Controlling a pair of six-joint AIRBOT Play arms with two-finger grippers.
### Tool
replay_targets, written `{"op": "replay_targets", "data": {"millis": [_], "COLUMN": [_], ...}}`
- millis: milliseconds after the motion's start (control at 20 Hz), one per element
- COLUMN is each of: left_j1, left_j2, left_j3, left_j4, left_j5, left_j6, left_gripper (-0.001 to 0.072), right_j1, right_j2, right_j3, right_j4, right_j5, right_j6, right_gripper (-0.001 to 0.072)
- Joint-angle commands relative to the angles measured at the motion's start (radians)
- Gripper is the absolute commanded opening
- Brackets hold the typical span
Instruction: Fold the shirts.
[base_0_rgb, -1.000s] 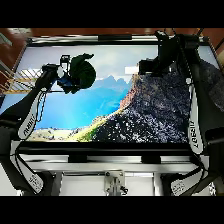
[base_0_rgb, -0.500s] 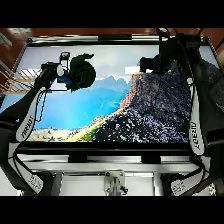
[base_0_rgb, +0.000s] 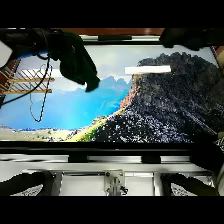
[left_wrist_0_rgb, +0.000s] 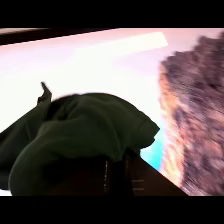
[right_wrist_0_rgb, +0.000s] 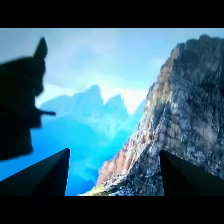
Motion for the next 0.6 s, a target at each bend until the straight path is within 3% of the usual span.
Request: {"op": "replay_targets", "data": {"millis": [0,200,250,300,350,550], "left_j1": [-0.213,-0.453,-0.477,-0.485,-0.477,-0.283], "left_j2": [0.084,0.025,-0.006,-0.033,-0.048,-0.01], "left_j3": [-0.079,-0.408,-0.446,-0.448,-0.434,-0.339], "left_j4": [-0.001,-0.002,-0.002,-0.002,0.0,0.021], "left_j5": [-0.133,0.135,0.177,0.165,0.114,-0.25], "left_j6": [-0.021,-0.239,-0.296,-0.309,-0.306,-0.166], "left_gripper": [0.0036,0.0039,0.0213,0.0576,0.0717,0.072], "right_j1": [-0.001,0.0,-0.001,-0.001,-0.001,0.0], "right_j2": [0.19,0.302,0.312,0.312,0.309,0.276], "right_j3": [0.0,0.0,0.0,0.0,-0.004,-0.101], "right_j4": [-0.028,-0.105,-0.129,-0.148,-0.159,-0.14], "right_j5": [0.0,-0.08,-0.13,-0.19,-0.24,-0.345], "right_j6": [0.028,0.053,0.053,0.052,0.043,0.015], "right_gripper": [0.0654,0.0654,0.0653,0.0654,0.0654,0.0654]}}
